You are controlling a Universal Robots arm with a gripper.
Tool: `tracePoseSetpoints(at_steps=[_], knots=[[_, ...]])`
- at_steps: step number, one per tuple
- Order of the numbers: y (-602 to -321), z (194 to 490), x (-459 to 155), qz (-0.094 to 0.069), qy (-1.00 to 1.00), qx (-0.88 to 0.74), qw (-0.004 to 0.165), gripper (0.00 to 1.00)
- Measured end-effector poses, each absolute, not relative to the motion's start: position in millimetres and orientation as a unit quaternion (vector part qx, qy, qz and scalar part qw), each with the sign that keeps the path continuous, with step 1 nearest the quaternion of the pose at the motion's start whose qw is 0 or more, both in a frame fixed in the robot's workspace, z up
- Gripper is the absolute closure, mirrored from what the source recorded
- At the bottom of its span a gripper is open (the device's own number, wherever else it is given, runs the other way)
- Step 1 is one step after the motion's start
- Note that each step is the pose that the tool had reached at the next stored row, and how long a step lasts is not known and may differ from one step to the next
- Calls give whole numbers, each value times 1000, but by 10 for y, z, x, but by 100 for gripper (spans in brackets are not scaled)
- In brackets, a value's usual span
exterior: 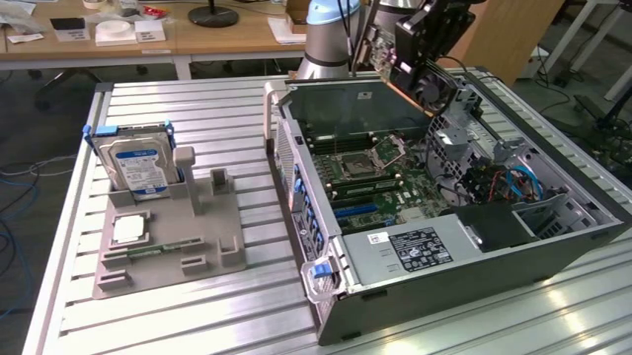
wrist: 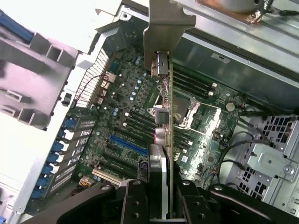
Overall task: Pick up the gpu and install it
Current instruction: 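Insert the gpu into the slot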
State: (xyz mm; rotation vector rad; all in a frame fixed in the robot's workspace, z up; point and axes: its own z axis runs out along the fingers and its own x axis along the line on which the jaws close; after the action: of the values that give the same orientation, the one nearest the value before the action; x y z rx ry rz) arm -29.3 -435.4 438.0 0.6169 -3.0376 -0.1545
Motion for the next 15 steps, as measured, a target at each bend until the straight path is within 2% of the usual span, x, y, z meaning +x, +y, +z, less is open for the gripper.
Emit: tracePoseSetpoints(at_steps=[15], knots=[[-4354, 4380, -293, -48, -957, 286, 23, 72]])
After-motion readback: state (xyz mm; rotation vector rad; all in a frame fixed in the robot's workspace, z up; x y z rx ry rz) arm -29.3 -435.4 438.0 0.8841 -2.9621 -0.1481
